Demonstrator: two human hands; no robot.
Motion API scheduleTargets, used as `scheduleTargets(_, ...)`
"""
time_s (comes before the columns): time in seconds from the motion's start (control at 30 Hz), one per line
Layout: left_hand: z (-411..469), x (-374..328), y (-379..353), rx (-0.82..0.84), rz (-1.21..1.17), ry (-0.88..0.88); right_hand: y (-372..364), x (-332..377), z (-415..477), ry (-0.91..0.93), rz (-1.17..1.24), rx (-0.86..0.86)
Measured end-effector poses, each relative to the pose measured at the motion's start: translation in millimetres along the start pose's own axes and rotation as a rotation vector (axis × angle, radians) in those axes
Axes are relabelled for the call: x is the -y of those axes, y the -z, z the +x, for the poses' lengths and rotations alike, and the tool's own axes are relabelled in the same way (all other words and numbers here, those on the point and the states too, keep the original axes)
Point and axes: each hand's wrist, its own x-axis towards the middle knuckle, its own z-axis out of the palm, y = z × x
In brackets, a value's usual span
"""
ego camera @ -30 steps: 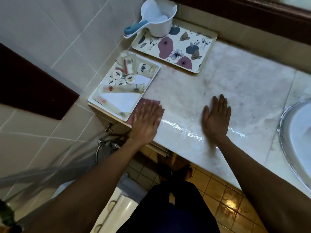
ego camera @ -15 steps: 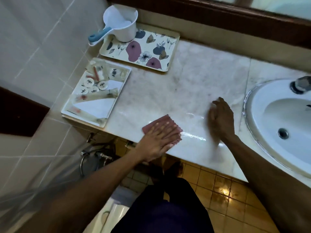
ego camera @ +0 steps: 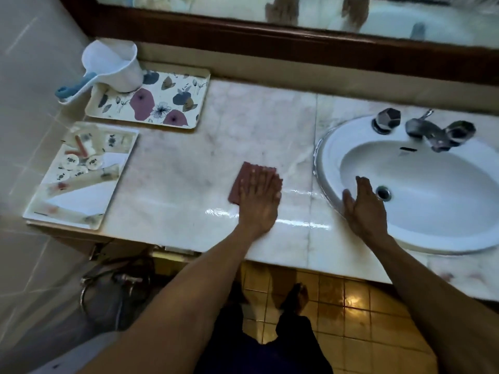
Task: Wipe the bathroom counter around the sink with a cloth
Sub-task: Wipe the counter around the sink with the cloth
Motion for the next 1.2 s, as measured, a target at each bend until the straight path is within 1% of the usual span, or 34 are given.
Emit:
scheduleTargets(0.07,-24,-28,-7,0.122,-0.01,-0.168,8,-17,-4,-0.053,0.021,0.09)
scheduleTargets(0.1,-38,-29,-7,0.192,0.023,-0.253,11,-26,-5,-0.073,0.028,0.126)
scheduleTargets(0.17,-57,-10,-3,0.242,0.117,-0.383,18,-41,-4,-0.116,0.03,0.186)
scheduleTargets(0.2,-61,4,-1,0.24,0.147,-0.398,19,-47,-4,-0.126,0.019,0.221)
scheduleTargets(0.23,-63,18,5,0.222,0.169,-0.362,20,-52,-4,-0.118,0.006,0.252)
scheduleTargets(0.27,-62,30,10,0.195,0.184,-0.277,21,-54,-4,-0.099,0.001,0.265)
scheduleTargets(0.37,-40,36,10,0.139,0.185,0.064,20,-57,-3,-0.054,-0.003,0.246)
scheduleTargets(0.47,-6,-5,-10,0.036,0.124,0.374,14,-65,-3,-0.013,-0.028,0.24)
scheduleTargets(0.5,4,-25,-16,0.021,0.089,0.437,14,-68,-3,-0.002,-0.036,0.247)
scheduleTargets(0.53,9,-46,-23,0.015,0.064,0.432,14,-71,-3,0.015,-0.043,0.256)
scheduleTargets(0.57,10,-68,-31,0.007,0.052,0.362,14,-75,-4,0.035,-0.05,0.267)
scheduleTargets(0.63,1,-115,-46,-0.002,0.058,0.155,16,-80,-6,0.058,-0.069,0.271)
scheduleTargets(0.7,-23,-148,-53,0.041,0.033,0.028,19,-83,-8,0.06,-0.082,0.258)
scheduleTargets(0.77,-56,-150,-52,0.118,0.045,-0.121,23,-87,-11,0.046,-0.094,0.269)
scheduleTargets(0.83,-83,-121,-43,0.176,0.114,-0.309,29,-97,-14,0.021,-0.095,0.287)
scheduleTargets(0.87,-90,-100,-36,0.181,0.135,-0.345,32,-103,-16,0.013,-0.104,0.287)
scheduleTargets(0.9,-92,-77,-28,0.177,0.15,-0.329,36,-110,-19,0.016,-0.132,0.281)
scheduleTargets(0.93,-89,-55,-21,0.165,0.17,-0.275,39,-117,-23,0.033,-0.184,0.272)
scheduleTargets(1.03,-73,-9,-5,0.153,0.15,0.006,45,-139,-34,0.06,-0.292,0.194)
scheduleTargets(1.1,-62,-13,-10,0.111,0.115,0.169,45,-148,-40,0.022,-0.273,0.141)
scheduleTargets(1.17,-54,-46,-23,0.05,0.058,0.35,44,-150,-43,-0.029,-0.219,0.102)
scheduleTargets(1.2,-53,-68,-30,0.021,0.035,0.401,42,-149,-45,-0.024,-0.208,0.08)
